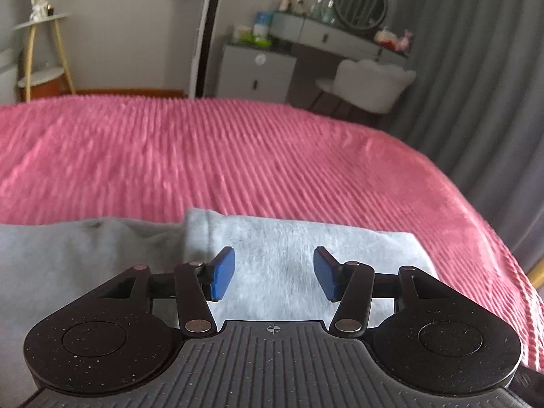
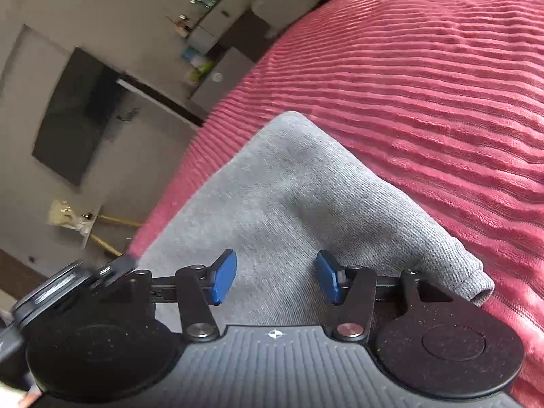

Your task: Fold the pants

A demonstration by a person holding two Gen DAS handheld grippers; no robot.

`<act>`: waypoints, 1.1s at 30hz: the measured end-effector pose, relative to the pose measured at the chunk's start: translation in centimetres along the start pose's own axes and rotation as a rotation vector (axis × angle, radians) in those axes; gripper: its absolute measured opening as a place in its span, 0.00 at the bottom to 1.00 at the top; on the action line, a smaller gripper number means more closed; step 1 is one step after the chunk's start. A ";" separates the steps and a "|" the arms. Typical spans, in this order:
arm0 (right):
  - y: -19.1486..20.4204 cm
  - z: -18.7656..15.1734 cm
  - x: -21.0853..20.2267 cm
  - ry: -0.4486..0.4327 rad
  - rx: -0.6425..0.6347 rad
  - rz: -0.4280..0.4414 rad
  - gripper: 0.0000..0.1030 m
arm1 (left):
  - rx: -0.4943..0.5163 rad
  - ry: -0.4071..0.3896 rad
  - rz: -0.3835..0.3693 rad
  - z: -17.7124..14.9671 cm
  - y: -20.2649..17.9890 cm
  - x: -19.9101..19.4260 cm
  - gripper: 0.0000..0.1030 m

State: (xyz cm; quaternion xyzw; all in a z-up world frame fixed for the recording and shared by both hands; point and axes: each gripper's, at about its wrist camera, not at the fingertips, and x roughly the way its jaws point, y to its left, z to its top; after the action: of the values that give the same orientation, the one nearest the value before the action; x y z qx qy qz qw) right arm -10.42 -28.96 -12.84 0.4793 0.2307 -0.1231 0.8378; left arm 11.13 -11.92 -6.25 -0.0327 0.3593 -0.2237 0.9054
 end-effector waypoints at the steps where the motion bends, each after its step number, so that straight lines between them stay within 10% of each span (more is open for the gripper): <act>1: 0.0 0.0 0.0 0.005 -0.005 0.003 0.52 | -0.008 0.018 -0.004 0.1 -0.1 1.0 0.55; 3: 0.2 -0.1 0.0 0.017 -0.035 -0.001 0.55 | -0.011 0.057 0.028 0.2 0.3 2.9 0.52; 7: 1.8 -0.4 0.9 0.032 -0.159 0.010 0.75 | -0.013 0.112 0.079 0.3 2.7 4.5 0.15; 11: 3.4 -1.3 1.2 0.046 -0.310 0.001 0.87 | -0.089 0.121 0.054 -0.4 6.6 2.7 0.07; 14: 3.9 -2.0 0.9 0.035 -0.368 -0.001 0.90 | -0.075 0.121 0.346 -1.5 9.6 1.0 0.39; 18: 4.4 -2.6 0.7 0.035 -0.431 -0.005 0.94 | -0.211 0.109 0.394 -1.6 15.2 -3.4 0.57; 25: 4.6 -2.2 0.9 0.042 -0.391 -0.020 0.95 | -0.567 -0.088 0.275 -1.7 25.7 -14.6 0.83; 33: 5.0 -2.5 1.1 0.017 -0.357 -0.048 0.95 | -0.908 -0.052 0.173 -8.5 35.2 -18.1 0.75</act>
State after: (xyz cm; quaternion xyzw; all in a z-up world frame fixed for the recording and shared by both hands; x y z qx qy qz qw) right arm -7.99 -24.24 -10.81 0.3184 0.2671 -0.0961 0.9045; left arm 7.30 28.33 -8.77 -0.4013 0.3995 0.0337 0.8235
